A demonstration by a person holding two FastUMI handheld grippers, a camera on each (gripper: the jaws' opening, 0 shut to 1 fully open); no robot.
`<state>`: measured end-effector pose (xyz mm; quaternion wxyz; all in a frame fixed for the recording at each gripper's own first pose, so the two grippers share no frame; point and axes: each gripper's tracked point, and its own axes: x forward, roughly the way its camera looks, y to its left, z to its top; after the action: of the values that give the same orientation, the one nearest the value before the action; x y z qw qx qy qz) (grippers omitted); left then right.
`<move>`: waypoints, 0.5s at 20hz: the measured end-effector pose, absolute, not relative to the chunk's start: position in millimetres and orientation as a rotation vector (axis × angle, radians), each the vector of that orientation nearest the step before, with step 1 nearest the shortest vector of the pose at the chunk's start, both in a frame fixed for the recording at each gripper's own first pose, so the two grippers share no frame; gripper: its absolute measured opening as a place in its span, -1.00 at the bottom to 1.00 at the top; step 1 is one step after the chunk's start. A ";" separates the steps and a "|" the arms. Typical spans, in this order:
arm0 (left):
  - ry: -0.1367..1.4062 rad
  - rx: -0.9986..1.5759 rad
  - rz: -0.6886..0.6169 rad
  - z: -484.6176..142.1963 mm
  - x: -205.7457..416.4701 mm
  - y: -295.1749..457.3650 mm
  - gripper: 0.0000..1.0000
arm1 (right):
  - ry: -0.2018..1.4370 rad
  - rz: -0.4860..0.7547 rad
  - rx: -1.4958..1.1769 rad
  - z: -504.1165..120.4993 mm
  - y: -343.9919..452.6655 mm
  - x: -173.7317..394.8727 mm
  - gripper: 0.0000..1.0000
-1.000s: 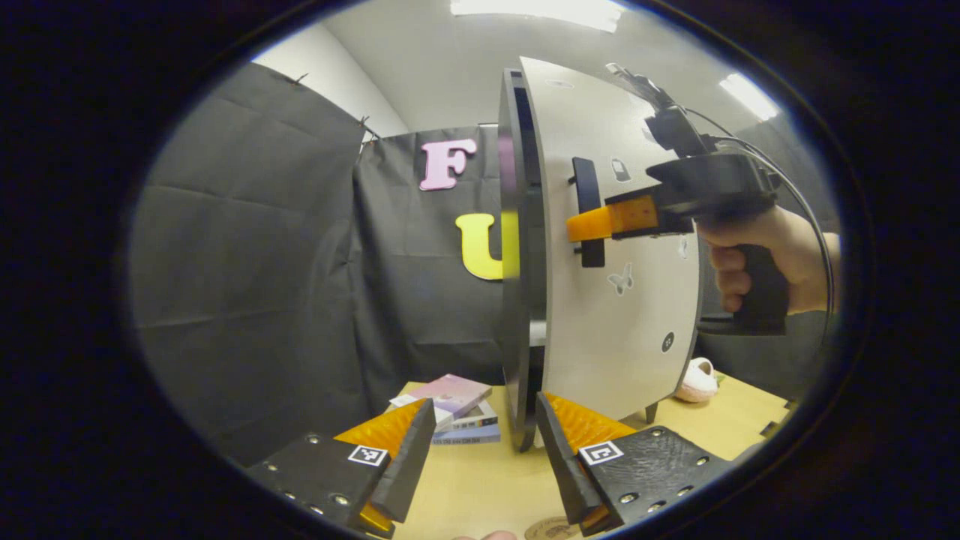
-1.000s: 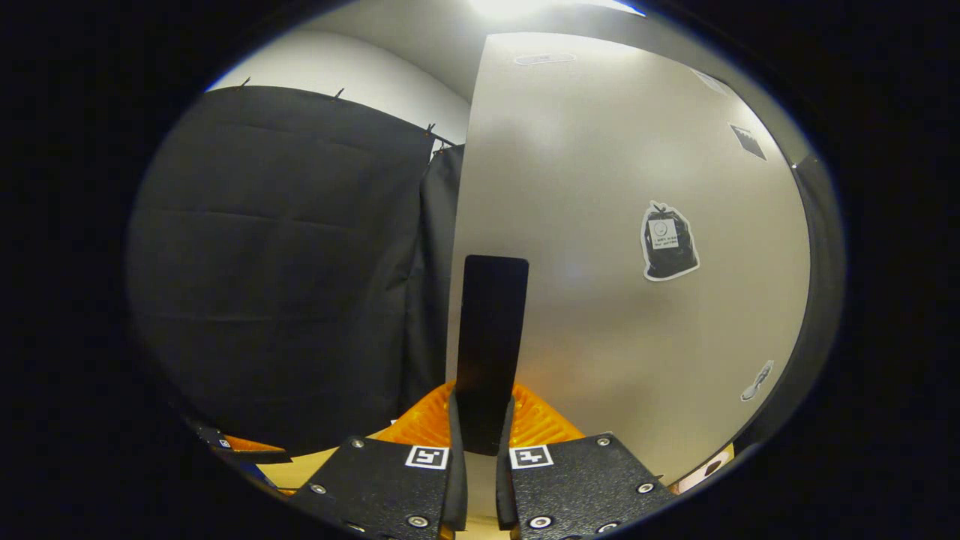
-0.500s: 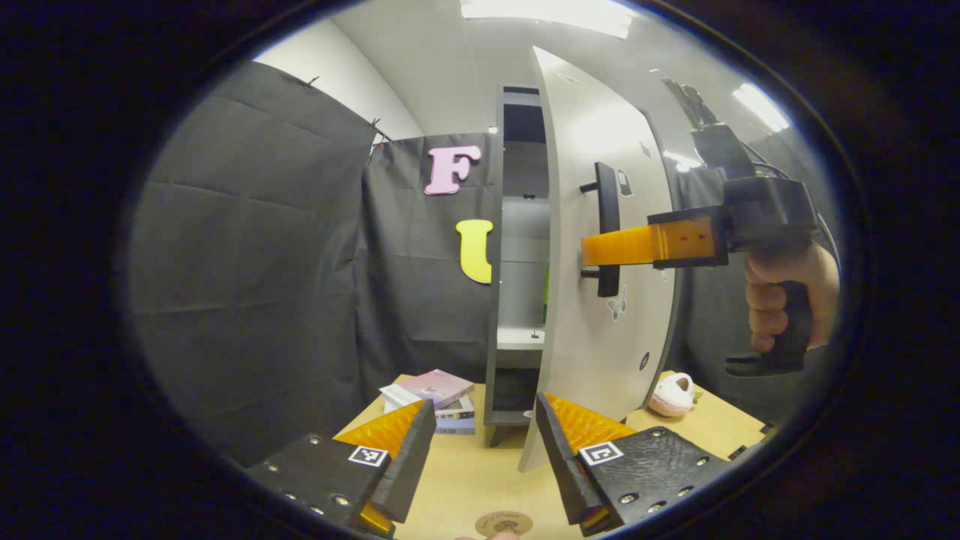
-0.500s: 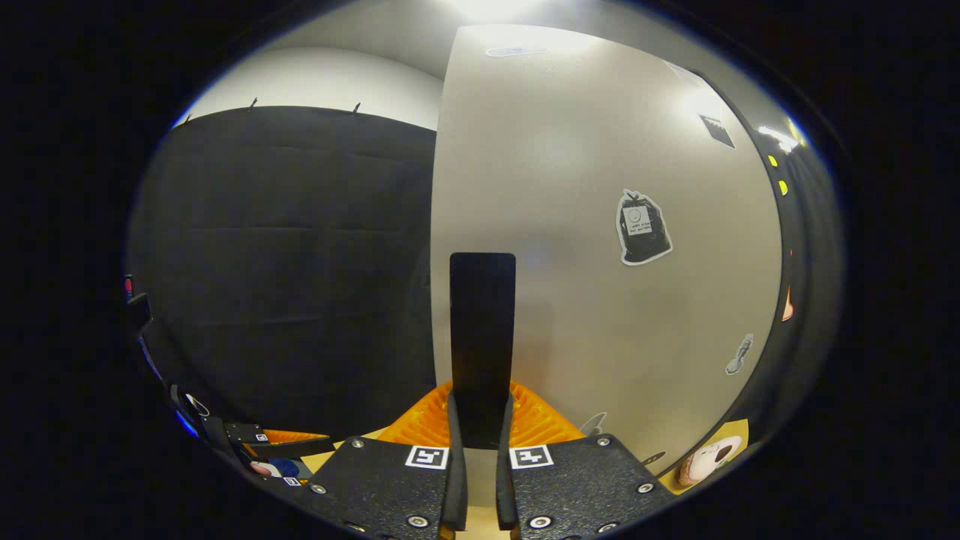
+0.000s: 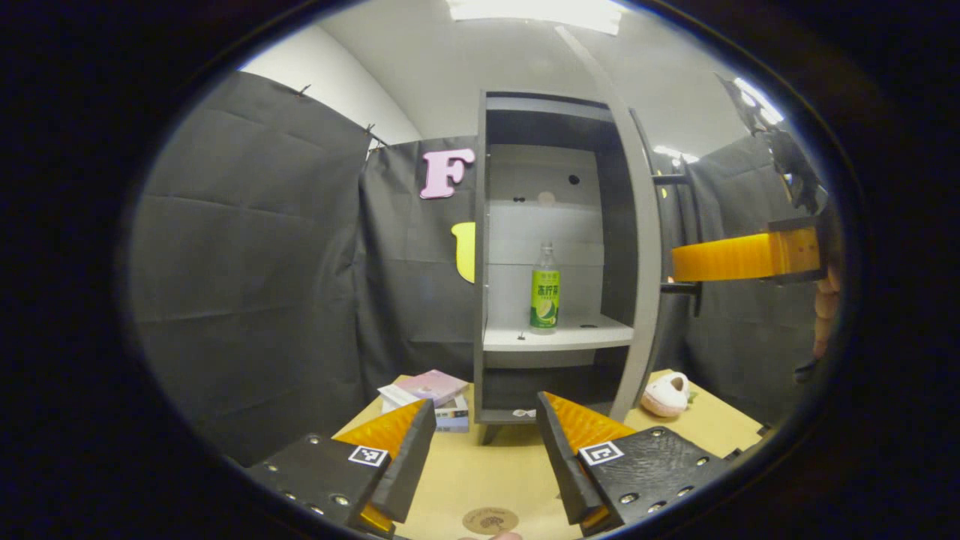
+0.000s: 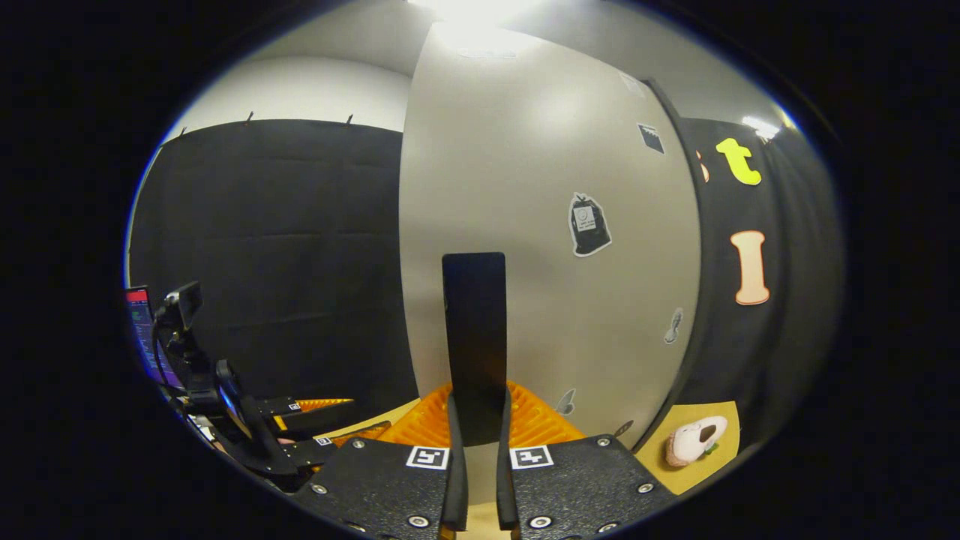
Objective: Open the cabinet door with the right hand, grasp the bottle in the cabinet with the left hand and place it on the coaster, then close the cabinet door with the right hand.
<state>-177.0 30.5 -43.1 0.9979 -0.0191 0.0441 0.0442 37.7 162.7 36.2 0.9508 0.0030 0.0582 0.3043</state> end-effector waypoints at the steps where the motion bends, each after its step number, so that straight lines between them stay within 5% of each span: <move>1: 0.092 -0.049 0.076 -43.9 -174.7 22.3 0.53 | 0.123 0.599 0.005 36.4 158.6 36.0 -0.70; 10: 0.093 -0.002 -0.002 -34.9 -145.8 -47.1 0.53 | 0.114 0.456 0.022 36.6 127.5 30.4 -0.63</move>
<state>-145.8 -47.1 -34.9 0.9989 -0.0008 0.0463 -0.0012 30.4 127.5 36.6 0.9725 0.0108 0.0566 0.2258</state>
